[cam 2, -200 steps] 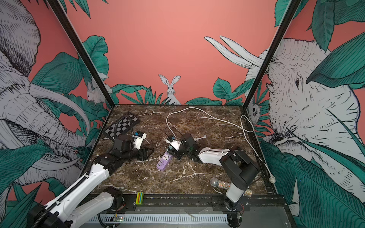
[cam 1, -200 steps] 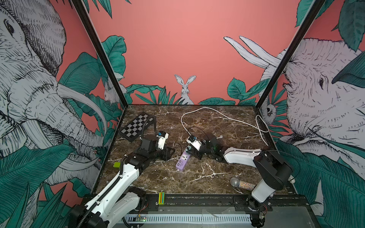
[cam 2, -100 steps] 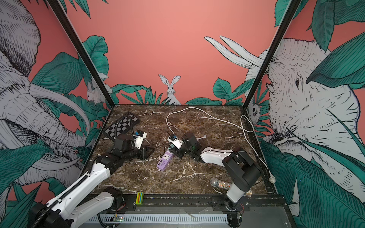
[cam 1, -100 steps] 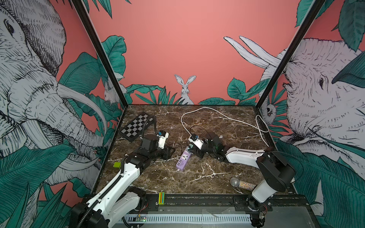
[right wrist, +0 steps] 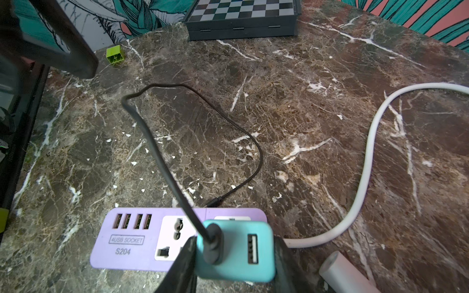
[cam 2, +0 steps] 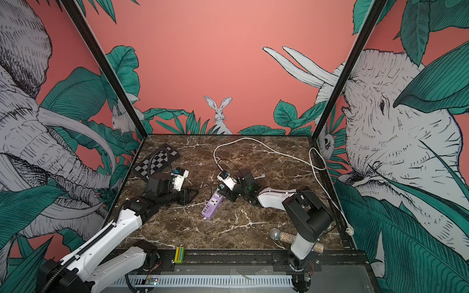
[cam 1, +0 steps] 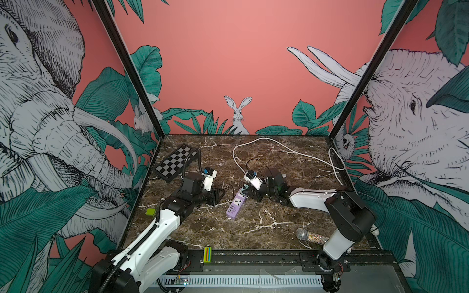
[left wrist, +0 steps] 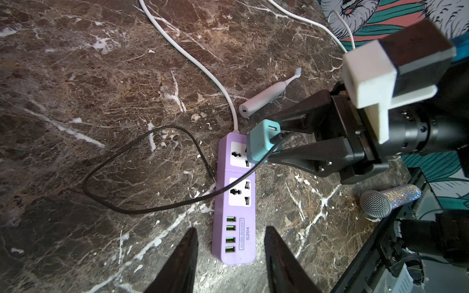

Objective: Charge the electric toothbrush
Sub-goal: Insert the plug into the socket.

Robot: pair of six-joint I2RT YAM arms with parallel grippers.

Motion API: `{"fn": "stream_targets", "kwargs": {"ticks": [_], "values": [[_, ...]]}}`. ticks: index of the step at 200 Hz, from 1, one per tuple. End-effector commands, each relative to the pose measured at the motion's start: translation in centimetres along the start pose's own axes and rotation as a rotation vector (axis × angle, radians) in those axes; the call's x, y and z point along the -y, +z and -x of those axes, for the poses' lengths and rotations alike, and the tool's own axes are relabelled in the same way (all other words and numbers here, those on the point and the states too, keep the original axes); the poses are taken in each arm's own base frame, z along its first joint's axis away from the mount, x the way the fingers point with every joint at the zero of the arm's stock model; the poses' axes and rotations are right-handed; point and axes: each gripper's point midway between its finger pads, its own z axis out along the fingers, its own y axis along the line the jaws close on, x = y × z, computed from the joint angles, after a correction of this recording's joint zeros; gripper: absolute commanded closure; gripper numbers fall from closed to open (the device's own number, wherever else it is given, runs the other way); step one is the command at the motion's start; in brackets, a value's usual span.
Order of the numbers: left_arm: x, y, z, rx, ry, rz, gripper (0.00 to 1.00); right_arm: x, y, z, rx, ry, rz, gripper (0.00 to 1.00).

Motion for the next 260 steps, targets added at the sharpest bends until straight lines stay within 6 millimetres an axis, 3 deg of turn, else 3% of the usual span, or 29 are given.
{"fn": "stream_targets", "kwargs": {"ticks": [1,113,191,245,260], "values": [[-0.2,0.0,-0.1,0.007,-0.015,0.003,0.54,-0.6,-0.1,0.5,0.035,0.007,0.031,0.74],[-0.2,0.0,-0.3,0.004,-0.016,0.001,0.55,-0.2,0.8,-1.8,-0.005,0.004,0.014,0.73],[-0.2,0.0,-0.2,-0.005,-0.004,0.004,0.54,-1.3,1.7,-7.1,-0.138,-0.049,-0.006,0.75],[-0.1,-0.2,-0.1,-0.007,0.005,0.008,0.53,-1.3,1.8,-8.7,-0.134,0.051,-0.017,0.78],[-0.2,-0.3,0.0,-0.009,0.010,0.014,0.51,-1.2,1.7,-8.2,-0.119,0.056,-0.022,0.77]]}}
